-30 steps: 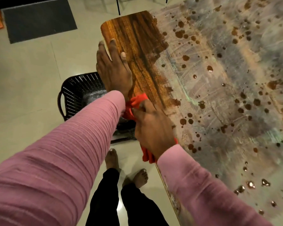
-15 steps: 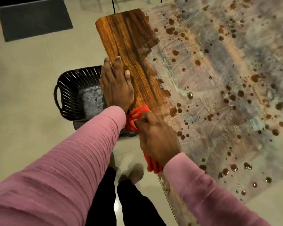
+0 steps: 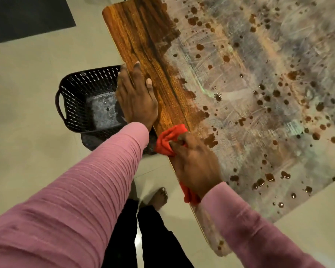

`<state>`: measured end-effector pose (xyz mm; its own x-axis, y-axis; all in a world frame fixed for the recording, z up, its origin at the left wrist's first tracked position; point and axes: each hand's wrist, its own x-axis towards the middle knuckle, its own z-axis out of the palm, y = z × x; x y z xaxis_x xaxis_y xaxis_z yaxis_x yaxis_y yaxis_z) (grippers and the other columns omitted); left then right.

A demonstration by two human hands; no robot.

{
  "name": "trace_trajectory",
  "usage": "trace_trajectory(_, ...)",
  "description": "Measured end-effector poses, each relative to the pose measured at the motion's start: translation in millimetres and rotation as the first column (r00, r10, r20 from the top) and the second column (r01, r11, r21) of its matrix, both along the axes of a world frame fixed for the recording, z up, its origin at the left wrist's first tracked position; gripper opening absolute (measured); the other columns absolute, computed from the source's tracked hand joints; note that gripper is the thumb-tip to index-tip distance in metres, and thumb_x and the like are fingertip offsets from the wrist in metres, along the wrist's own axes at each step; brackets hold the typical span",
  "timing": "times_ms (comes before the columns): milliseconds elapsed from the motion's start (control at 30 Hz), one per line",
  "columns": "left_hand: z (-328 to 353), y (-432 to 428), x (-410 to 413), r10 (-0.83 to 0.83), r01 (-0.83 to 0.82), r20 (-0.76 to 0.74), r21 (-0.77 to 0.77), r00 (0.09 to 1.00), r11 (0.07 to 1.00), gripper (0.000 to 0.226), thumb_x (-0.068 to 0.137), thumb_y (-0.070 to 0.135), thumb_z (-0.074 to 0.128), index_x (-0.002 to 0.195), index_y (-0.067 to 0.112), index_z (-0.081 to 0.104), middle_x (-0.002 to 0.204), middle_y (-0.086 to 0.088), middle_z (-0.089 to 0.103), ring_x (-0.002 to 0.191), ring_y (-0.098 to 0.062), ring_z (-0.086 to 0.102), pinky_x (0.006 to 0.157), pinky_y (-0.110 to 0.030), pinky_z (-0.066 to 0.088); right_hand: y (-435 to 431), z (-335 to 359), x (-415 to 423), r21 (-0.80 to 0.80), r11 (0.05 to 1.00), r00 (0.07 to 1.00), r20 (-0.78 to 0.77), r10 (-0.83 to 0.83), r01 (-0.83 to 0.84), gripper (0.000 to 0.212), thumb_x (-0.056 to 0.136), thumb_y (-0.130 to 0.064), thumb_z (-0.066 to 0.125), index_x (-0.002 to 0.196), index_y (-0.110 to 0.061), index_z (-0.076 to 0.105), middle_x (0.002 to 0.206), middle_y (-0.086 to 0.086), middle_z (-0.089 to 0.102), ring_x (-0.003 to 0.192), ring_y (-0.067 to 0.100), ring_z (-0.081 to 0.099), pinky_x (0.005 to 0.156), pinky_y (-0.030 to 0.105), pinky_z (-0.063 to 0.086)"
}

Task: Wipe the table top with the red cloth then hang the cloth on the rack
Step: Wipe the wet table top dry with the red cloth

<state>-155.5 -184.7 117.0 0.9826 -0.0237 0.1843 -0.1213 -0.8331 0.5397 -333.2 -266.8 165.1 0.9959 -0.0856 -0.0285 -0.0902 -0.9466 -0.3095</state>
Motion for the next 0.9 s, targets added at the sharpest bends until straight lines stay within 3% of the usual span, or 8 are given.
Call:
trace_trajectory(133,-1,-2,-26,-0.050,0.049,-0.018,-0.039,0.999,0.998,0.048,0.100,0.035,0.029,0.145,0.019,0.031,0.154,-0.016,0.022,0.141,-0.033,0.021,0.112,-0.050,0.022,-41,2,12,-0.087,0.955,0.958,-0.018,-0.285,0.283,0.035,0.078,-0.018,0.053,0.107,-0.029,0.068,0.111,0.001,0.058,0.087,0.030,0.060,0.067,0.032,0.049)
trace_trajectory(200,-1,-3,-40,-0.081,0.081,-0.007,-0.045,0.997,0.996,0.047,0.100,0.034,0.030,0.145,0.019,0.032,0.154,-0.016,0.022,0.141,-0.033,0.022,0.112,-0.048,0.022,-34,4,12,-0.100,0.940,0.944,-0.016,-0.330,0.327,0.035,0.078,-0.015,0.053,0.107,-0.029,0.069,0.111,0.001,0.058,0.090,0.029,0.059,0.071,0.033,0.049)
trace_trajectory(400,1,-3,-62,-0.131,0.130,-0.011,-0.048,0.991,0.990,0.047,0.100,0.034,0.031,0.144,0.019,0.034,0.154,-0.016,0.022,0.141,-0.033,0.022,0.113,-0.047,0.019,18,7,-44,-0.005,0.999,0.998,-0.054,-0.033,0.033,0.025,0.076,-0.014,0.062,0.098,-0.024,0.070,0.100,0.001,0.059,0.077,0.027,0.058,0.053,0.033,0.049)
trace_trajectory(467,0,-4,-69,-0.171,0.171,0.015,-0.034,0.985,0.985,0.047,0.100,0.034,0.031,0.144,0.018,0.033,0.154,-0.017,0.023,0.141,-0.034,0.021,0.113,-0.049,0.018,6,10,-49,-0.009,1.000,1.000,-0.014,-0.016,0.016,0.024,0.078,-0.023,0.060,0.099,-0.024,0.071,0.099,0.002,0.061,0.075,0.028,0.060,0.052,0.032,0.049)
trace_trajectory(533,-3,-4,-82,-0.201,0.201,0.031,-0.028,0.979,0.979,0.047,0.100,0.034,0.031,0.144,0.019,0.033,0.153,-0.017,0.024,0.140,-0.035,0.022,0.113,-0.051,0.019,-14,11,-45,-0.042,0.988,0.989,0.010,-0.151,0.151,0.030,0.080,-0.028,0.052,0.105,-0.028,0.070,0.106,0.002,0.061,0.082,0.029,0.060,0.060,0.034,0.051)
trace_trajectory(667,-3,-7,-97,-0.160,0.160,0.004,-0.075,0.987,0.984,0.047,0.099,0.034,0.029,0.144,0.021,0.033,0.154,-0.017,0.024,0.140,-0.036,0.022,0.113,-0.051,0.018,-26,4,-37,-0.079,0.904,0.908,0.020,-0.419,0.419,0.040,0.081,-0.015,0.052,0.114,-0.034,0.066,0.114,-0.003,0.056,0.093,0.029,0.057,0.074,0.032,0.047)
trace_trajectory(767,-4,-3,-94,-0.147,0.147,0.013,-0.051,0.989,0.988,0.047,0.099,0.035,0.029,0.144,0.022,0.035,0.154,-0.016,0.025,0.140,-0.034,0.023,0.112,-0.050,0.020,15,2,-55,-0.057,0.963,0.965,0.019,-0.263,0.264,0.029,0.083,-0.020,0.054,0.106,-0.029,0.070,0.108,0.000,0.058,0.089,0.026,0.056,0.073,0.033,0.050)
trace_trajectory(900,-6,0,-95,-0.100,0.101,0.028,-0.050,0.995,0.994,0.047,0.099,0.035,0.026,0.144,0.022,0.035,0.154,-0.015,0.025,0.140,-0.032,0.024,0.113,-0.046,0.019,33,6,-89,-0.022,0.998,0.998,-0.001,-0.065,0.064,0.026,0.080,-0.012,0.059,0.101,-0.021,0.071,0.101,0.004,0.062,0.083,0.030,0.058,0.060,0.038,0.052)
